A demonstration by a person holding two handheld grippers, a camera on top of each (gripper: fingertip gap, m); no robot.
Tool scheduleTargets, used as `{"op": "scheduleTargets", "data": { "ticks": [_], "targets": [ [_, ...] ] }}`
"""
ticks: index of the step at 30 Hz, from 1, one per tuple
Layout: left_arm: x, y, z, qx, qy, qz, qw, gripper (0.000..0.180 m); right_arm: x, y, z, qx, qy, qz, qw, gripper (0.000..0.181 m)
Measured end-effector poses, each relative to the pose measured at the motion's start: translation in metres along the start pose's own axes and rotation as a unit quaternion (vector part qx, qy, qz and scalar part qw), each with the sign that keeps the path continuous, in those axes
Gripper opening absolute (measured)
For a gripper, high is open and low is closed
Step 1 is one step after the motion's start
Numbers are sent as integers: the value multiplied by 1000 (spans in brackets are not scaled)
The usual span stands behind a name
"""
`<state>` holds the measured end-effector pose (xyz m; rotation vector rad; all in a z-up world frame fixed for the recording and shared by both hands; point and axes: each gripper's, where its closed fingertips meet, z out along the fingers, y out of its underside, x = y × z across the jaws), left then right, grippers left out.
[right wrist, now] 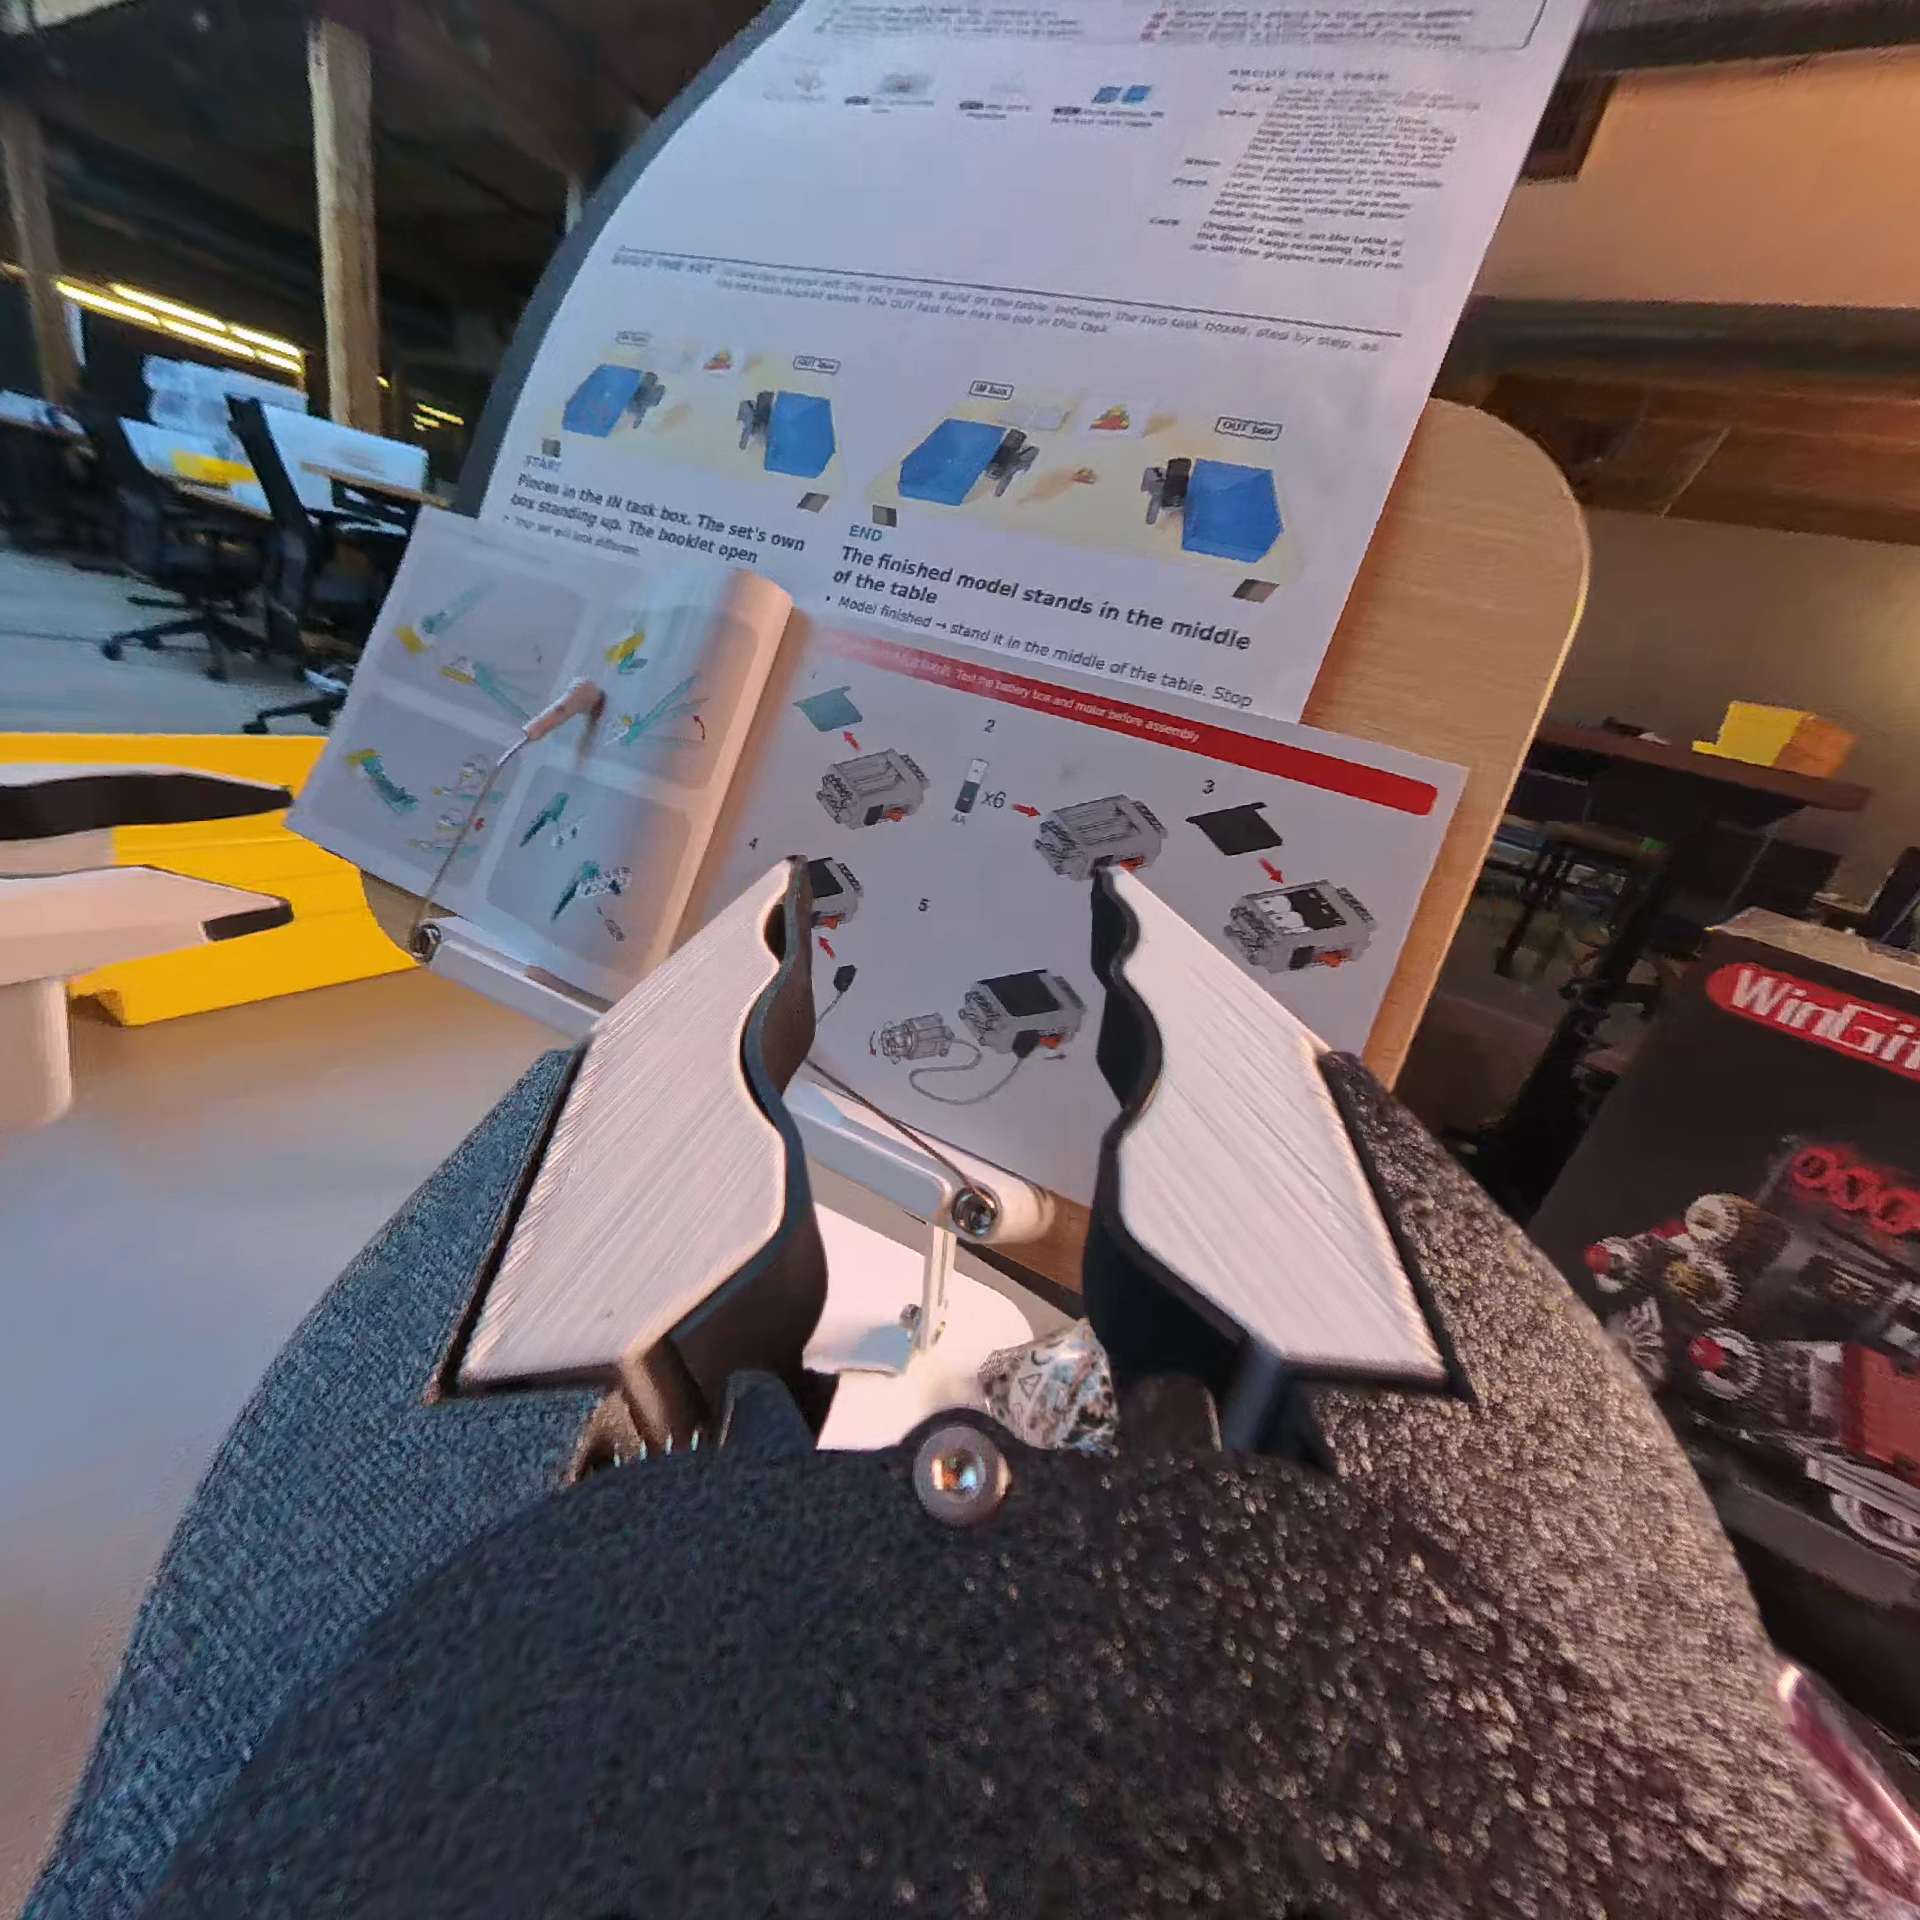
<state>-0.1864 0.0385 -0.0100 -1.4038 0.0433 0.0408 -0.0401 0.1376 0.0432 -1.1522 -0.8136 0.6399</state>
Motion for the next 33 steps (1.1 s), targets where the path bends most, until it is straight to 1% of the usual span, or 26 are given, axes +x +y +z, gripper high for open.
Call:
{"op": "scheduleTargets", "data": {
  "ticks": [3, 6, 9, 12, 16, 23, 27, 31, 33],
  "targets": [
    [-6, 0, 0, 0, 1, -13, 1000, 80, 9, -10, -7, 7, -5, 41, 999, 55],
    [-11, -1, -2, 8, -7, 4, 1000, 83, 12, -16, -10, 9, -8, 37, 999, 55],
    [-13, 2, -2, 13, -8, 7, 1000, 72, 6, -13, -9, 4, -18, 18, 1000, 54],
    [-12, 4, -2, 16, 0, 6, 1000, 67, -1, -6, -6, -2, -31, 8, 999, 53],
    [-9, 8, -2, 0, 7, 1, 1000, 59, -10, 5, -2, -13, -45, 13, 999, 53],
    [-11, 8, -3, 4, 7, 6, 1000, 57, -20, 22, 3, -36, -48, -9, 998, 56],
    [-9, 9, -3, -1, 14, 9, 1000, 55, -17, 24, 3, -38, -51, 0, 998, 58],
    [-9, 6, -3, 20, 11, 14, 1000, 55, -16, 26, 3, -44, -58, 15, 997, 56],
    [-9, 4, -4, 31, 9, 19, 999, 51, -16, 27, 2, -44, -56, 14, 997, 55]
  ]
}}
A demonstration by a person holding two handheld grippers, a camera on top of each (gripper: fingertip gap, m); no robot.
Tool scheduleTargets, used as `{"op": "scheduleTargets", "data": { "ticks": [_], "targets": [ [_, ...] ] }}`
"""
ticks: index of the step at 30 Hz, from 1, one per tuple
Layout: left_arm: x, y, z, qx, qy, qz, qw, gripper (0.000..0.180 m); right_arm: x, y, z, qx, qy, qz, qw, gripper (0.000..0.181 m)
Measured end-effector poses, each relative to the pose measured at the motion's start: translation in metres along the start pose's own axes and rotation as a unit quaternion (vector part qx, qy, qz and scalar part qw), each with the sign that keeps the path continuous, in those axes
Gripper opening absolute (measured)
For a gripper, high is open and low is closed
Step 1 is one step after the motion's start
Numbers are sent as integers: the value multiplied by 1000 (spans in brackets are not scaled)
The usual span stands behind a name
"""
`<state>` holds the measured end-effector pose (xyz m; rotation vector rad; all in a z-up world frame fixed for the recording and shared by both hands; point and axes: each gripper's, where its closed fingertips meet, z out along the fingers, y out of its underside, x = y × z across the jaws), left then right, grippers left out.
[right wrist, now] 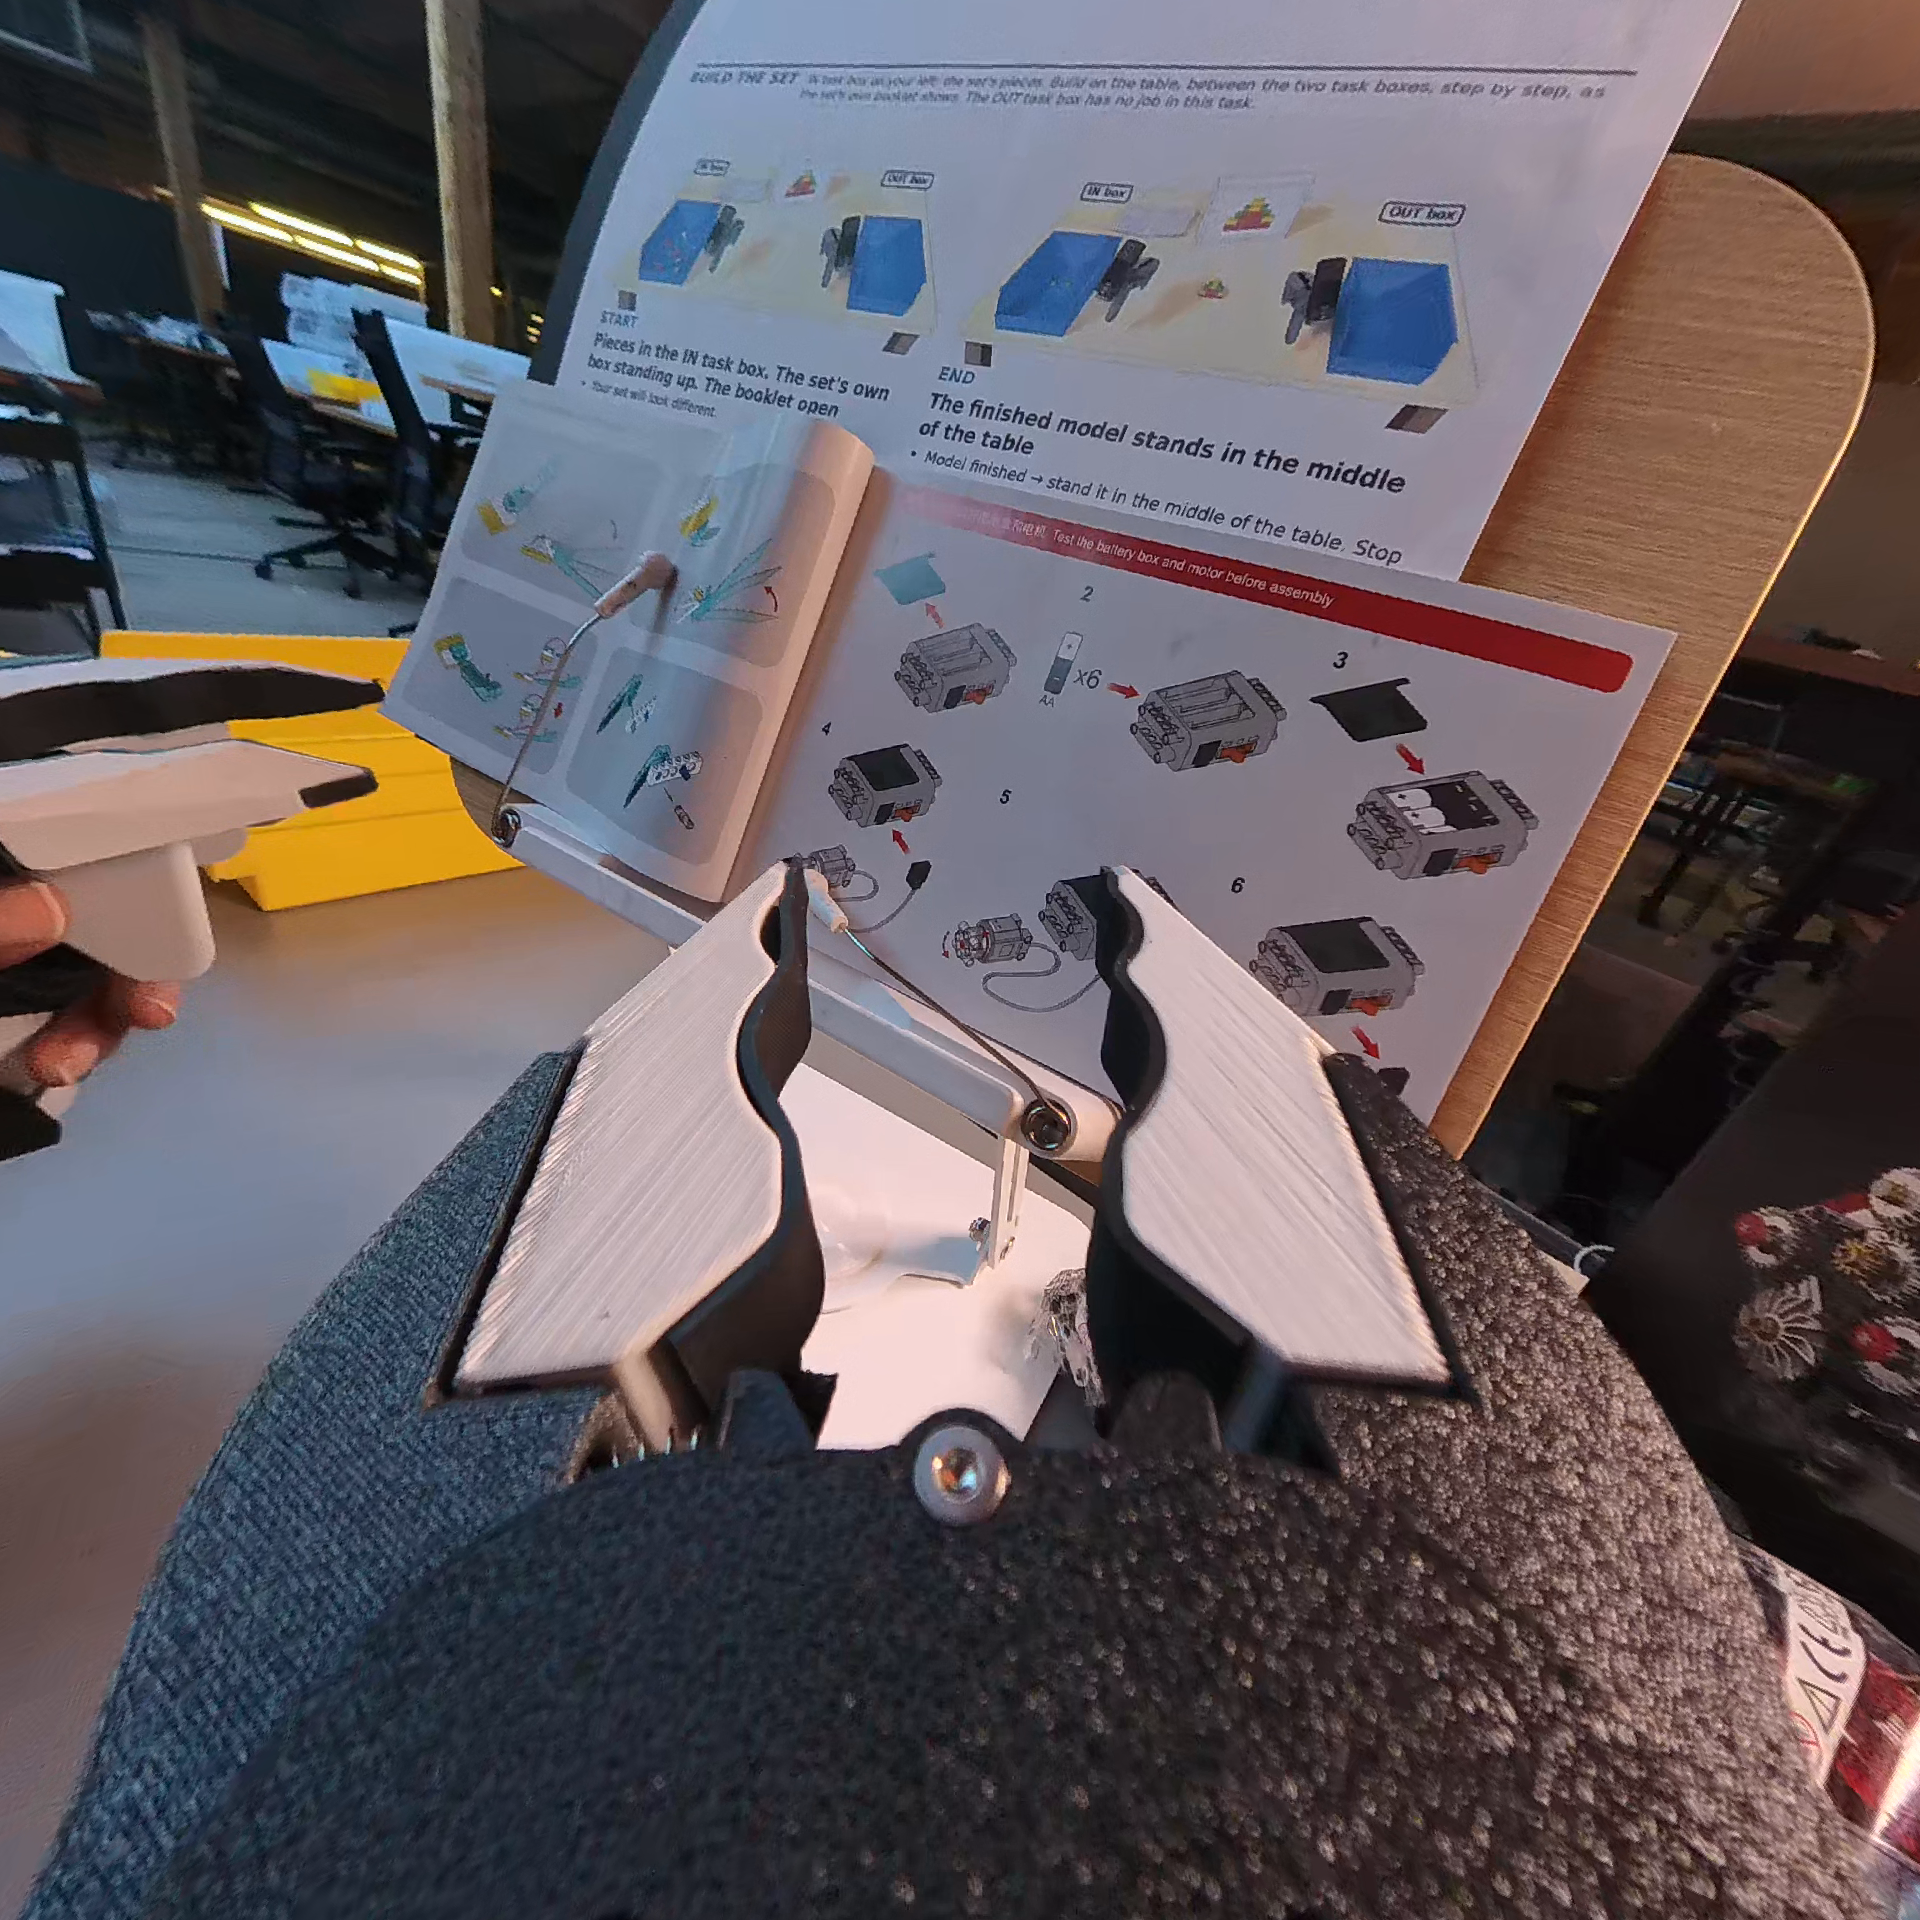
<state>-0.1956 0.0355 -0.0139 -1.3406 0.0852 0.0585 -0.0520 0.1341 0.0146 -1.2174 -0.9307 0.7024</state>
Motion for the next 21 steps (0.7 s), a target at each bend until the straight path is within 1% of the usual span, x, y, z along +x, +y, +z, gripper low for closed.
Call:
{"op": "scheduleTargets", "data": {
  "ticks": [4, 8, 14, 16, 20, 21],
  "targets": [
    [1, -2, -1, 7, 1, 13, 1000, 44, -1, 0, 0, 0, -1, -4, 1000, 54],
    [1, -5, -3, 5, 0, 10, 1000, 24, -5, 1, 0, 0, -5, -10, 1000, 53],
    [4, 1, -4, -24, 25, -35, 999, 21, 1, -1, -2, 12, 17, -13, 1000, 53],
    [4, 0, -4, -23, 26, -33, 999, 23, 2, -2, -3, 16, 22, -12, 1000, 53],
    [4, 5, -3, -40, 19, -23, 999, 51, 2, 0, -2, 14, 17, -9, 1000, 52],
    [3, 8, -2, -47, 17, -23, 998, 60, 1, 1, -2, 12, 14, -8, 1000, 52]
  ]
}}
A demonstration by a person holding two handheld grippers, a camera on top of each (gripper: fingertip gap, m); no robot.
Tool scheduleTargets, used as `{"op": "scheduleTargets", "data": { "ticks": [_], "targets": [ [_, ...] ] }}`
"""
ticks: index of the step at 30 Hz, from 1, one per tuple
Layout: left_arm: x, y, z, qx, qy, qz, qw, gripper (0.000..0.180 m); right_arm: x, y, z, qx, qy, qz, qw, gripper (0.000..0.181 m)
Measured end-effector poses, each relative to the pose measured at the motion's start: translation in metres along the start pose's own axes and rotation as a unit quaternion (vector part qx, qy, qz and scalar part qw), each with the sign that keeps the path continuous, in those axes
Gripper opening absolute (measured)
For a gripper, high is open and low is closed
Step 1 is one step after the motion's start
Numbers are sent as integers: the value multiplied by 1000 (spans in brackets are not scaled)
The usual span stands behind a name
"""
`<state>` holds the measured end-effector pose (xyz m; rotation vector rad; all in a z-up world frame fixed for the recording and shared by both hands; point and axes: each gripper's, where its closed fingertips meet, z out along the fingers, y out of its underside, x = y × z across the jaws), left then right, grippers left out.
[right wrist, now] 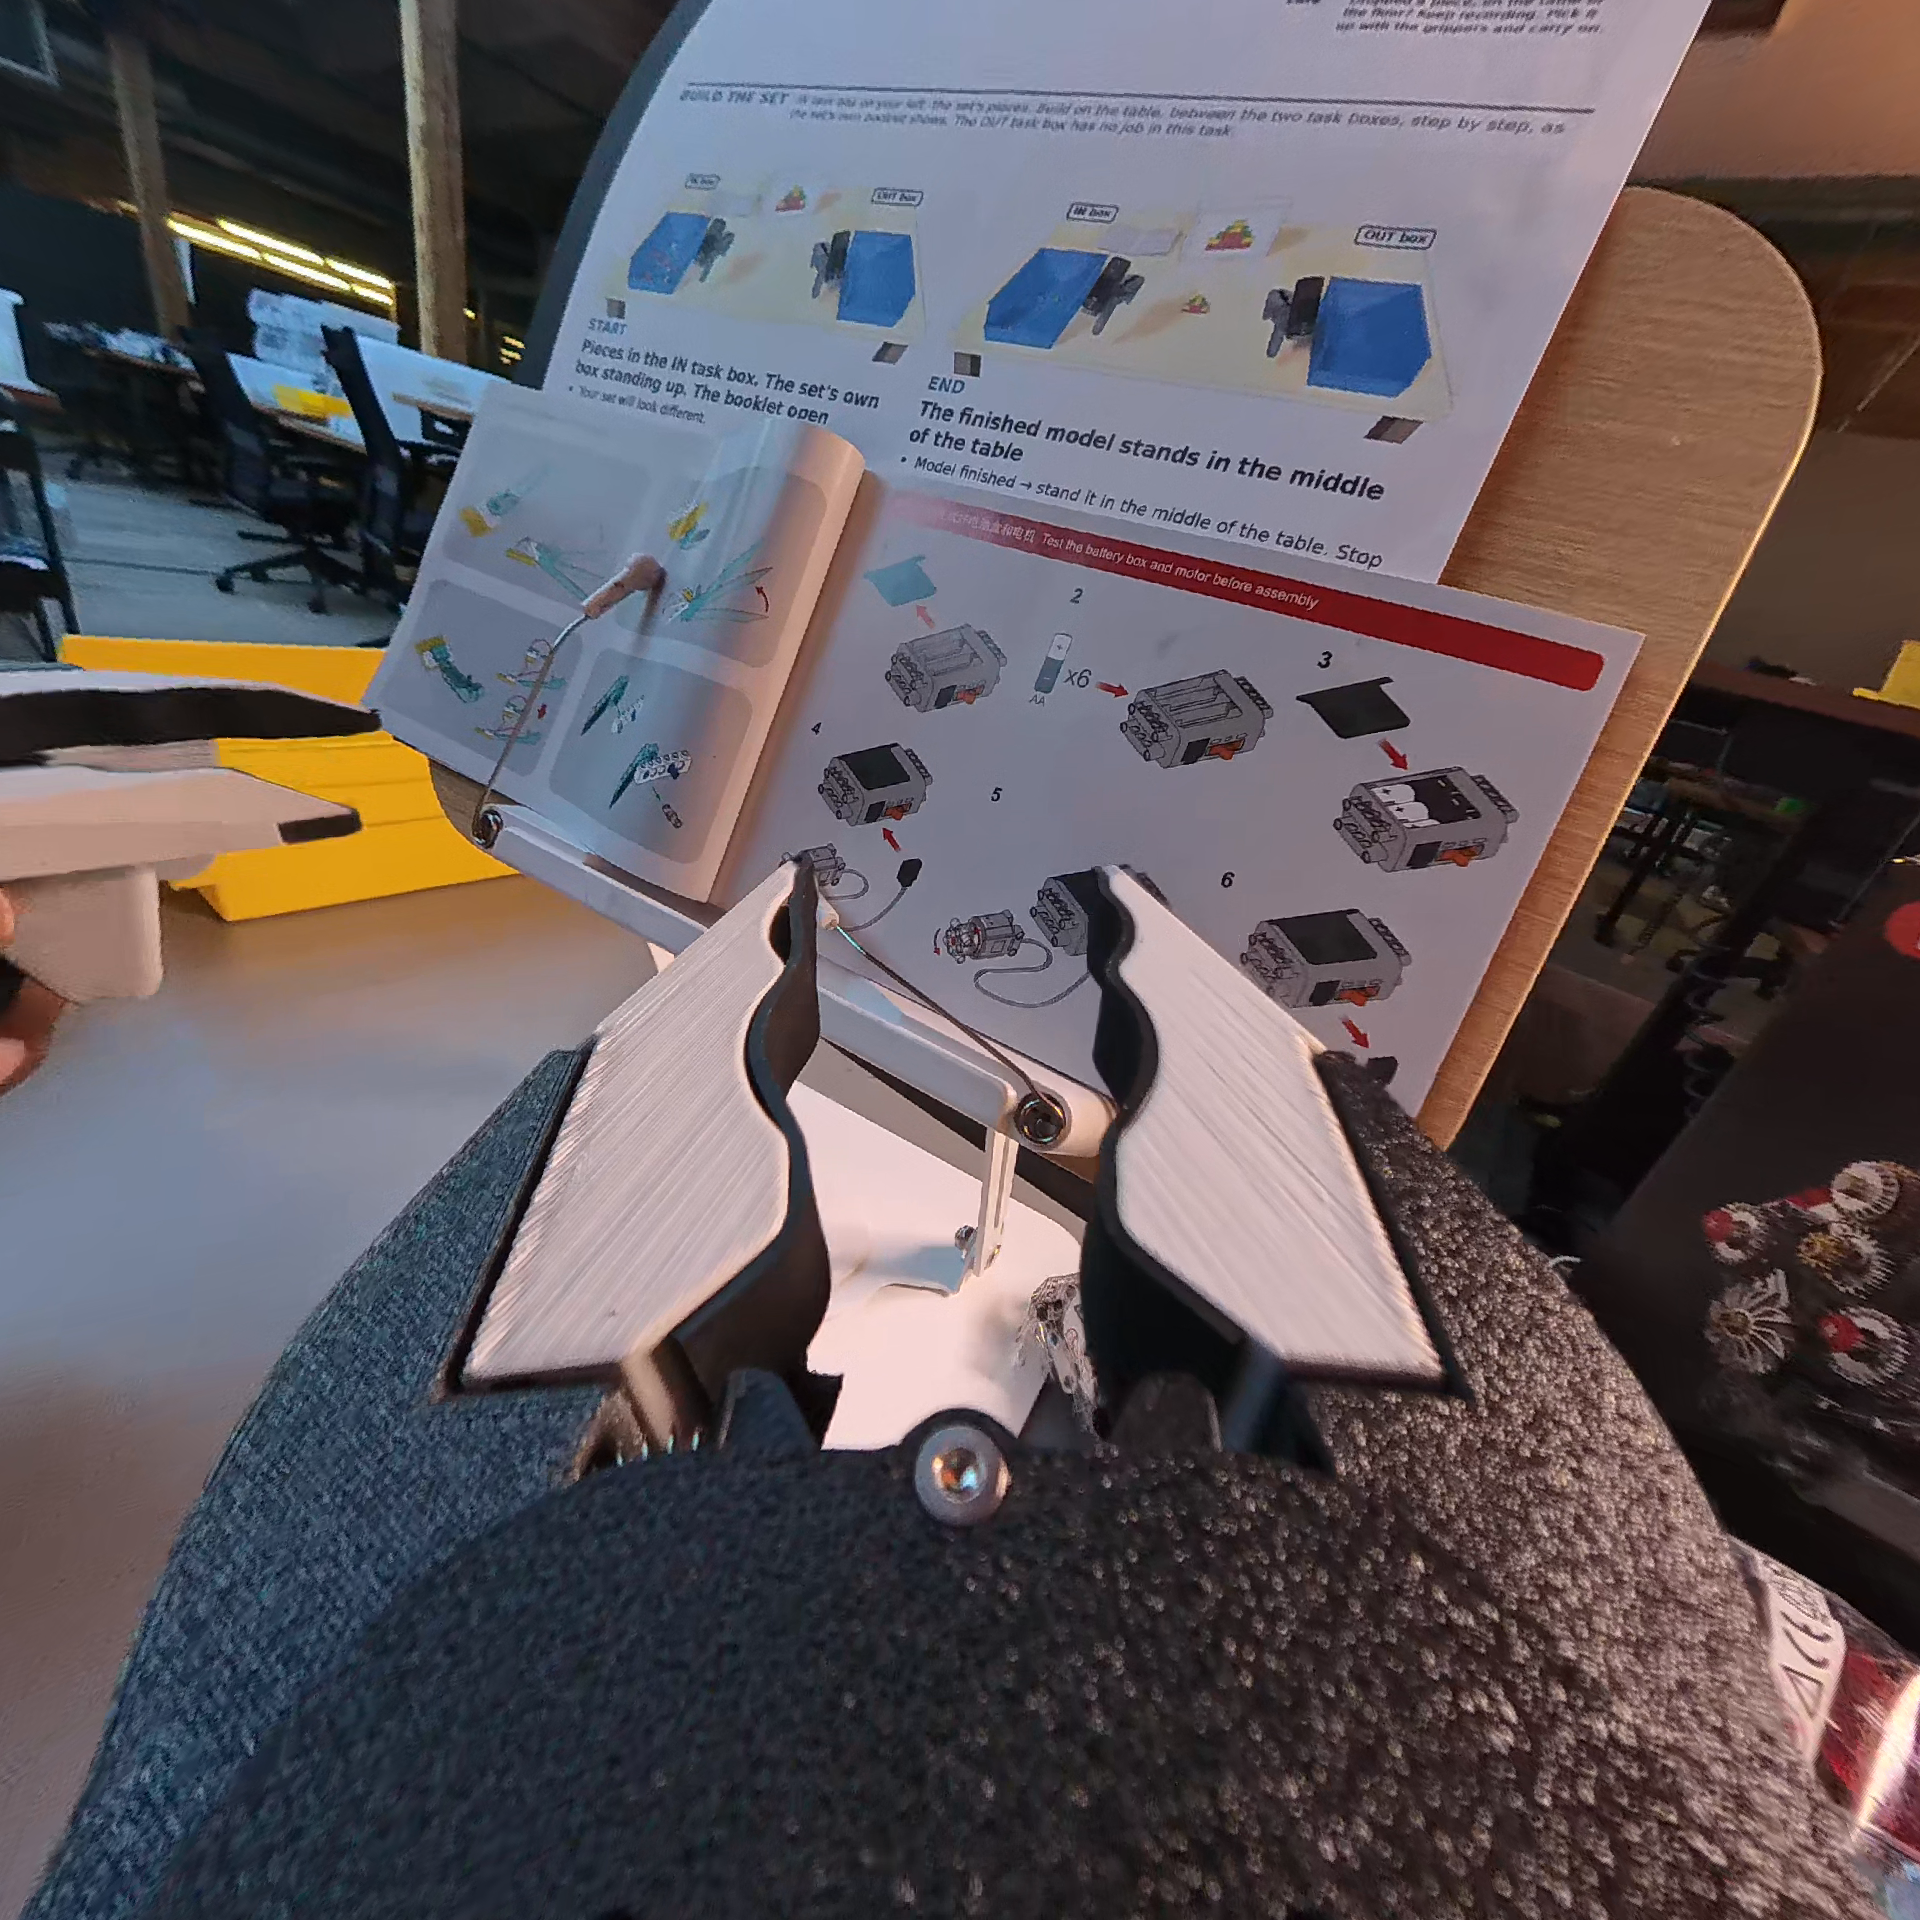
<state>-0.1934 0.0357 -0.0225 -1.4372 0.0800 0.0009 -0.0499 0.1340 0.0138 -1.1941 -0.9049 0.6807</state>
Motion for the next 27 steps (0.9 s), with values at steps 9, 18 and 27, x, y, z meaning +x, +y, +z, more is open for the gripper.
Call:
{"op": "scheduleTargets", "data": {
  "ticks": [9, 18, 27],
  "targets": [
    [-5, 4, 1, -10, -2, -30, 1000, 60, 3, 3, 0, -4, 5, -2, 1000, 52],
    [10, -2, 2, 15, 22, 8, 1000, 42, 8, 11, 0, -14, 10, 0, 1000, 52],
    [7, 0, 2, 8, 15, 9, 1000, 39, 12, 7, -3, 2, 27, 0, 1000, 51]
  ]
}}
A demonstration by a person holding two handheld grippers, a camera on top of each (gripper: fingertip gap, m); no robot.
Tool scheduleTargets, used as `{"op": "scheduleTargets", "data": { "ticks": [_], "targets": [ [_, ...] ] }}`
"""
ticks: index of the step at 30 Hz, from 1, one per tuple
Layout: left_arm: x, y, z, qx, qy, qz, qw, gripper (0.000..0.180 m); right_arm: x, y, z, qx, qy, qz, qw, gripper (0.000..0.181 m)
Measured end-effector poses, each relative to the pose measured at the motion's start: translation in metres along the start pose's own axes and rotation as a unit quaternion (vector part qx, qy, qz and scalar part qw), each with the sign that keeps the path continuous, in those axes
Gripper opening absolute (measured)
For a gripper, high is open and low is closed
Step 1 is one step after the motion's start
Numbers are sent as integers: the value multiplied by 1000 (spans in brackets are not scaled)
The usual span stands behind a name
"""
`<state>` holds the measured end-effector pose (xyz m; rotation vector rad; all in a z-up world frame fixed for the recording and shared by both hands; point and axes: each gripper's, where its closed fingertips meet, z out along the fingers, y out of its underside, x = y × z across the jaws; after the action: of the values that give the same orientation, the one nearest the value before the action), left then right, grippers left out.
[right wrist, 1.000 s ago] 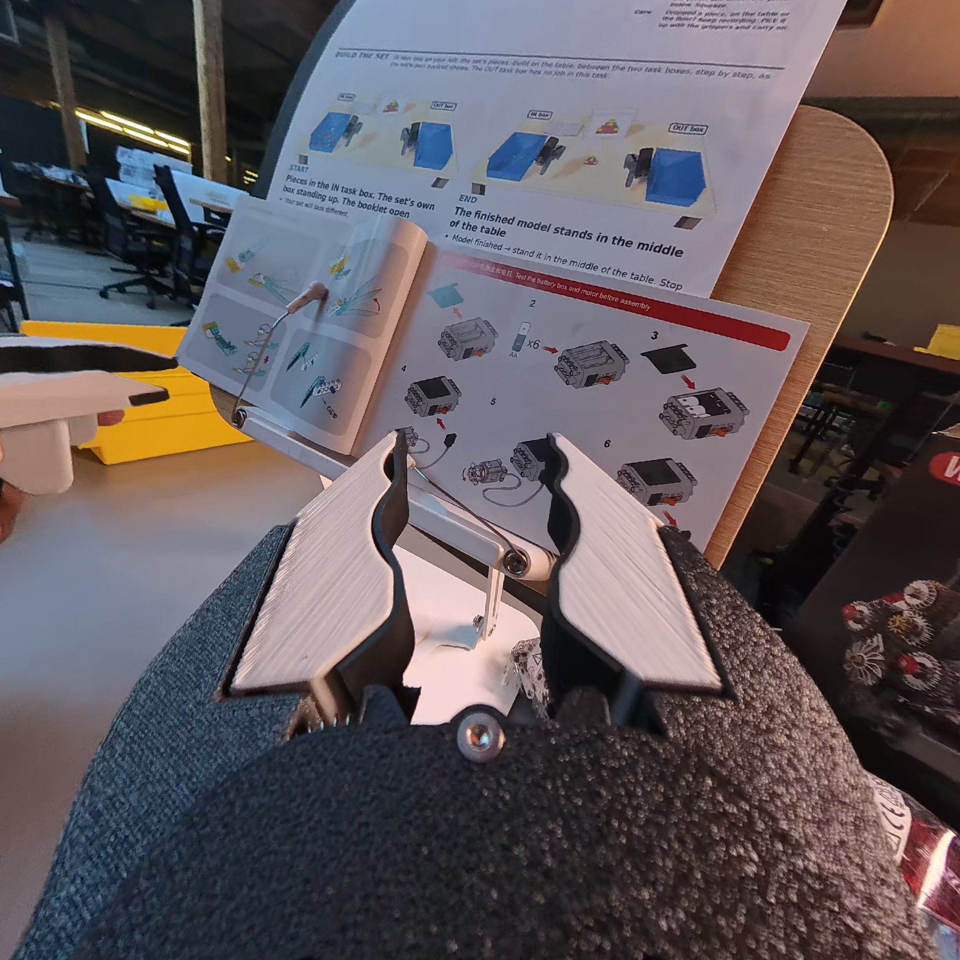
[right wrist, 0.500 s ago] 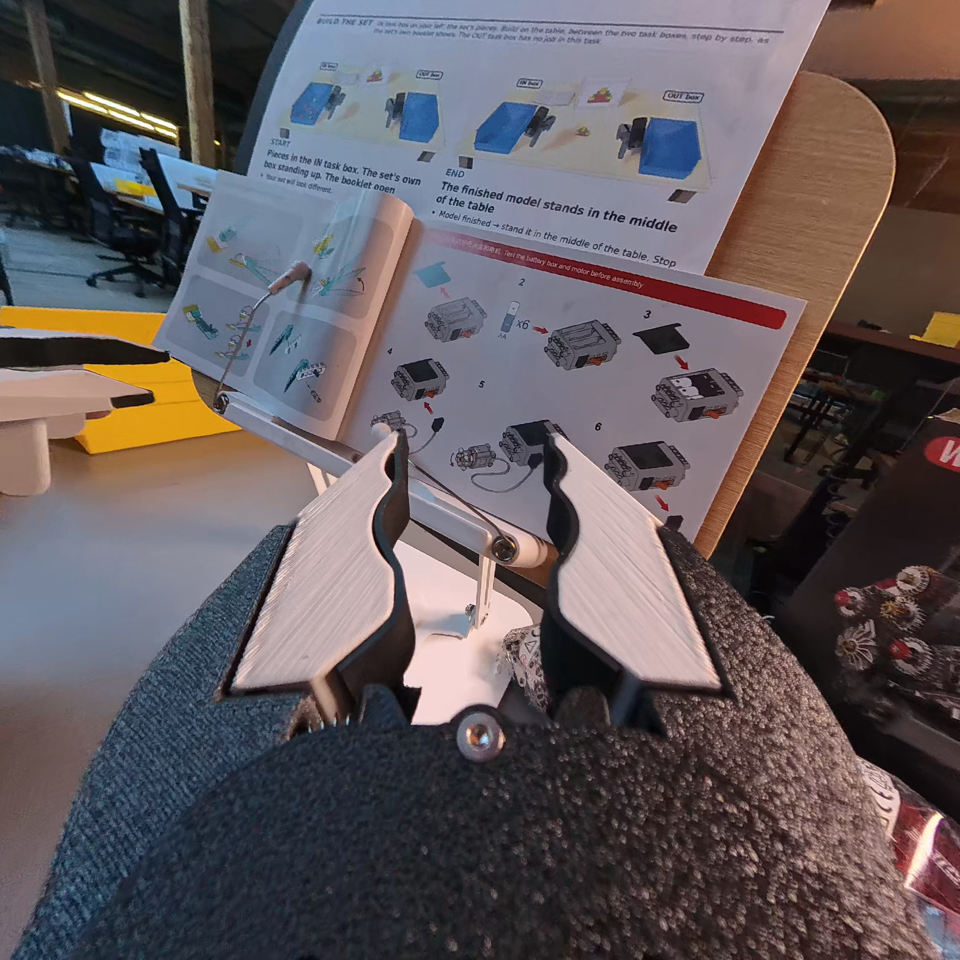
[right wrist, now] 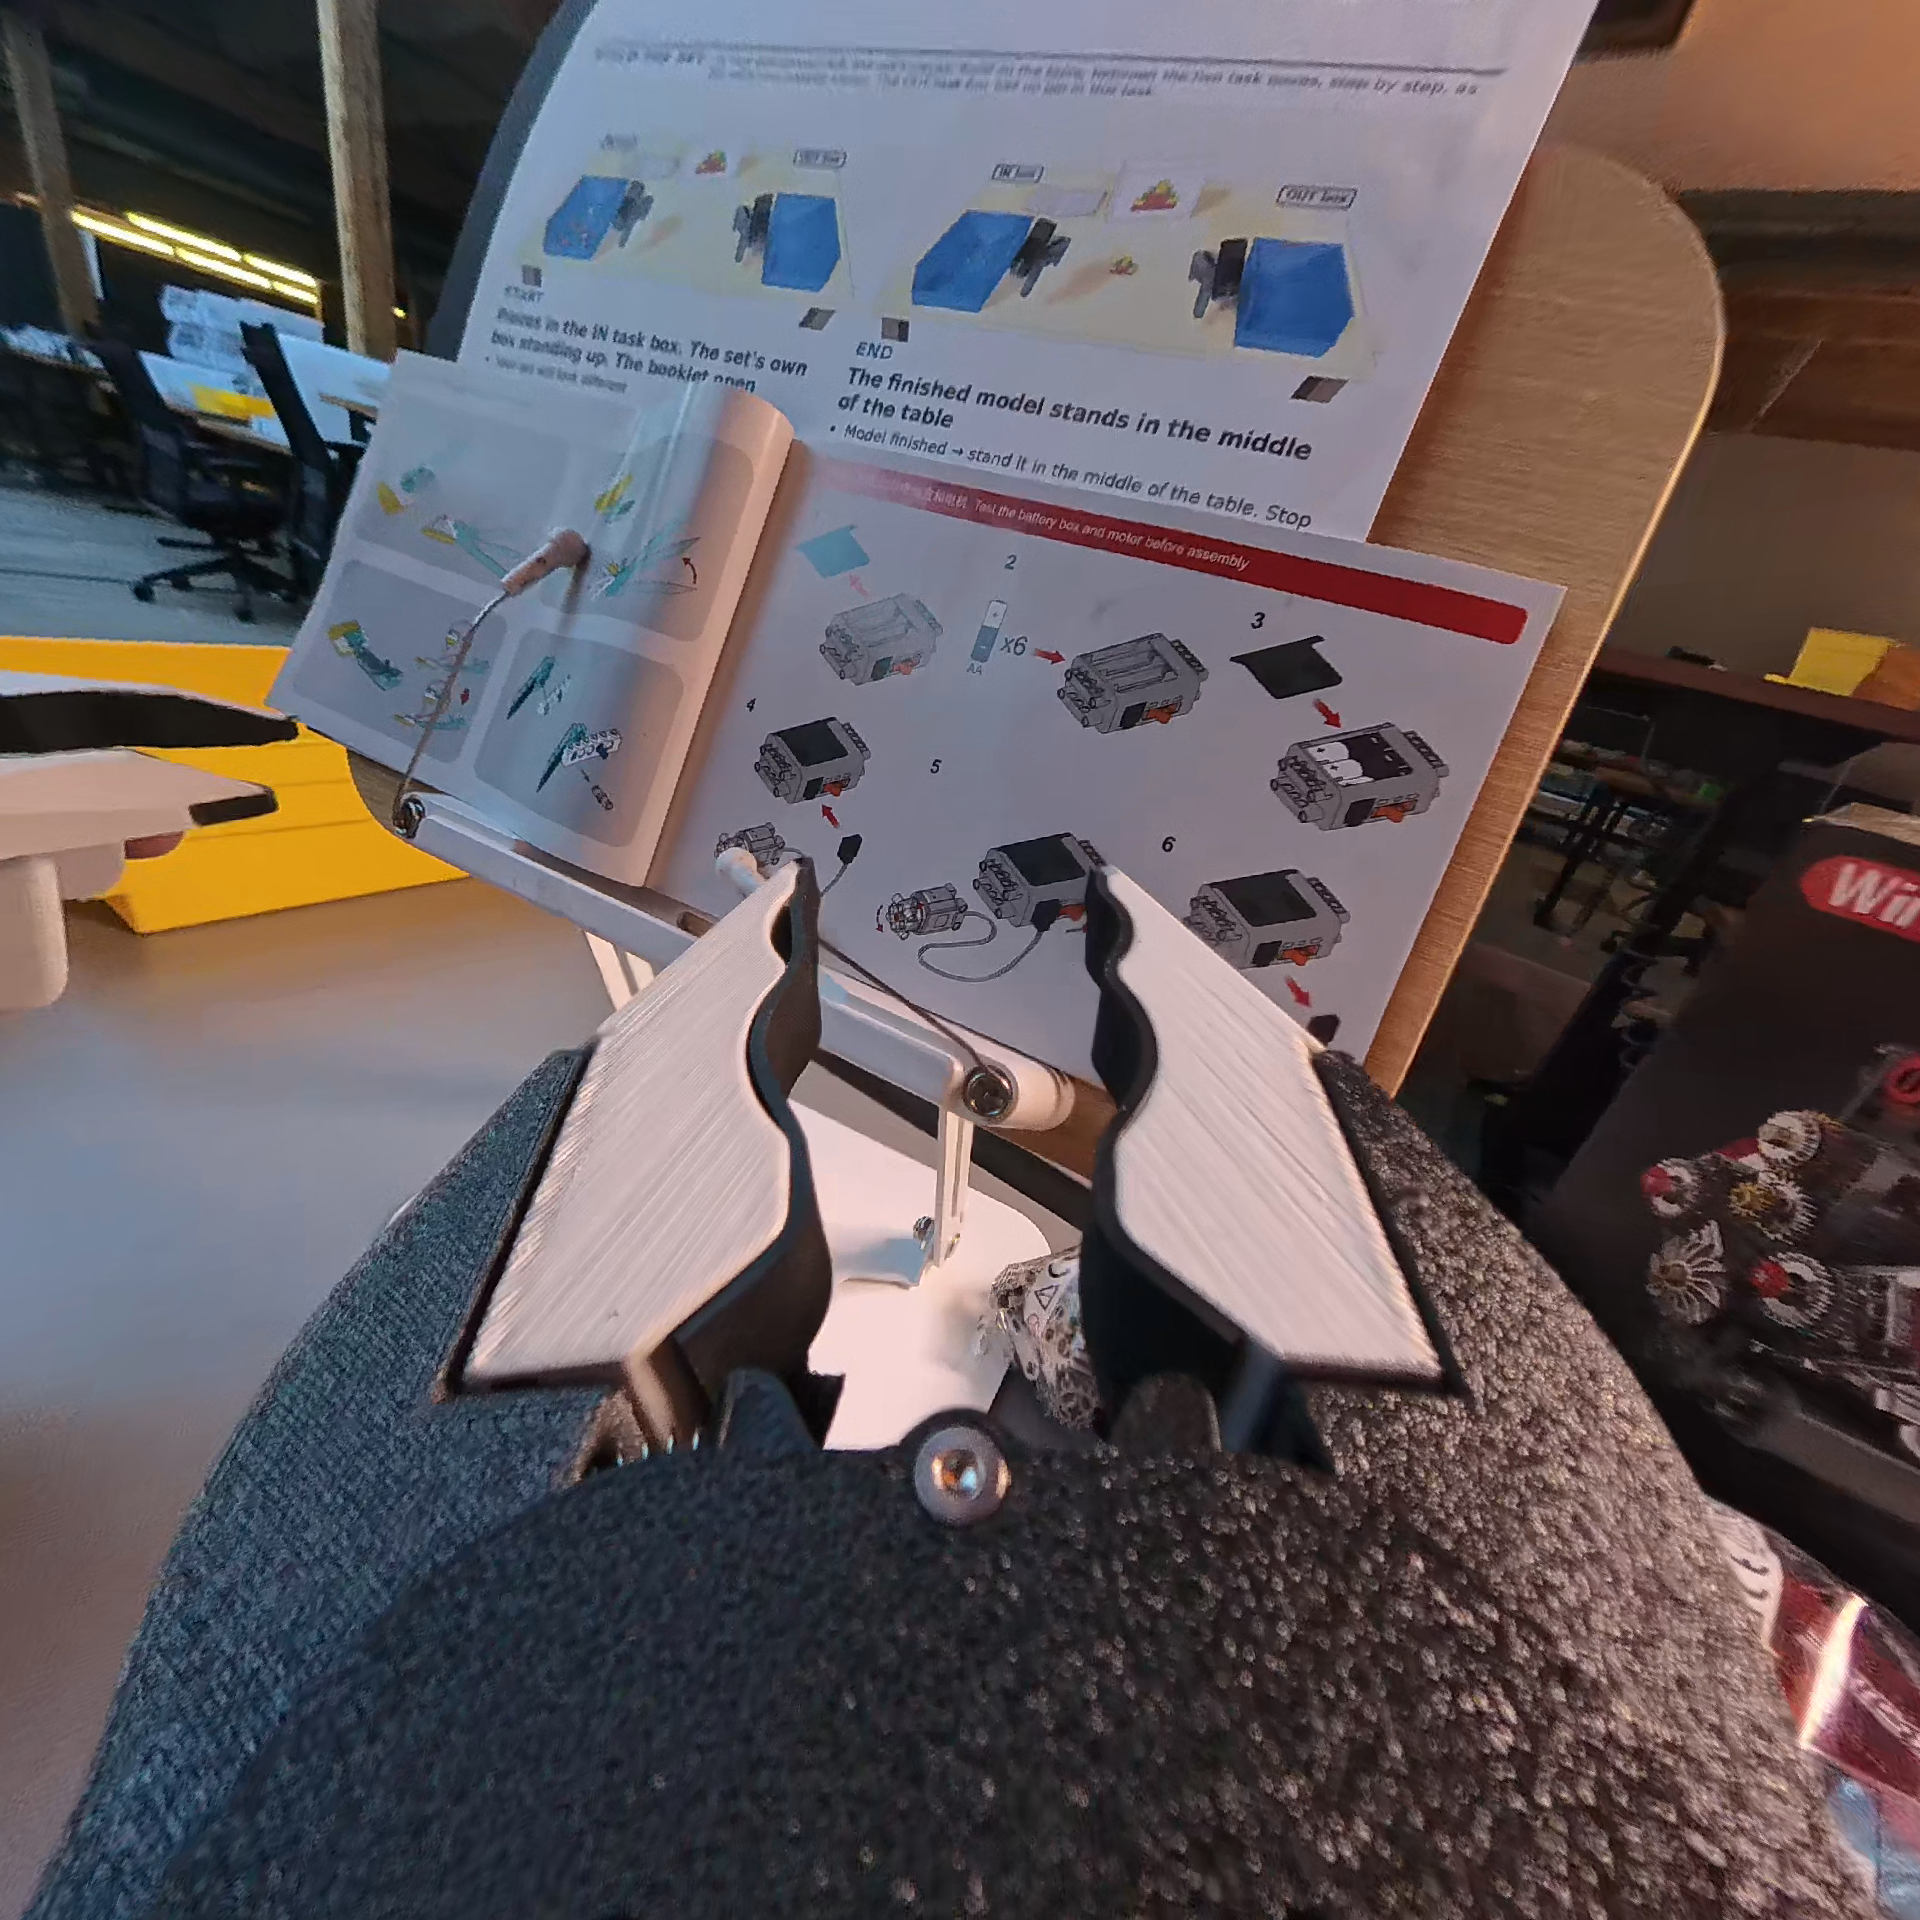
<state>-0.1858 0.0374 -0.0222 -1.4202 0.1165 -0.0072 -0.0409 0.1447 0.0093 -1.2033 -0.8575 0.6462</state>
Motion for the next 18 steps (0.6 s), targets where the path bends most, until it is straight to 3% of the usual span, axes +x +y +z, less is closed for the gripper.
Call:
{"op": "scheduleTargets", "data": {
  "ticks": [5, 12, 18],
  "targets": [
    [-1, 0, 0, 0, -1, -3, 1000, 39, 10, -13, -7, 36, 22, 3, 999, 44],
    [3, 1, 1, -6, 6, -8, 1000, 38, -1, -9, -5, 28, -3, 2, 1000, 29],
    [0, 1, 1, -7, 0, -8, 1000, 38, -9, 2, -1, 9, -15, -8, 1000, 30]
  ]
}}
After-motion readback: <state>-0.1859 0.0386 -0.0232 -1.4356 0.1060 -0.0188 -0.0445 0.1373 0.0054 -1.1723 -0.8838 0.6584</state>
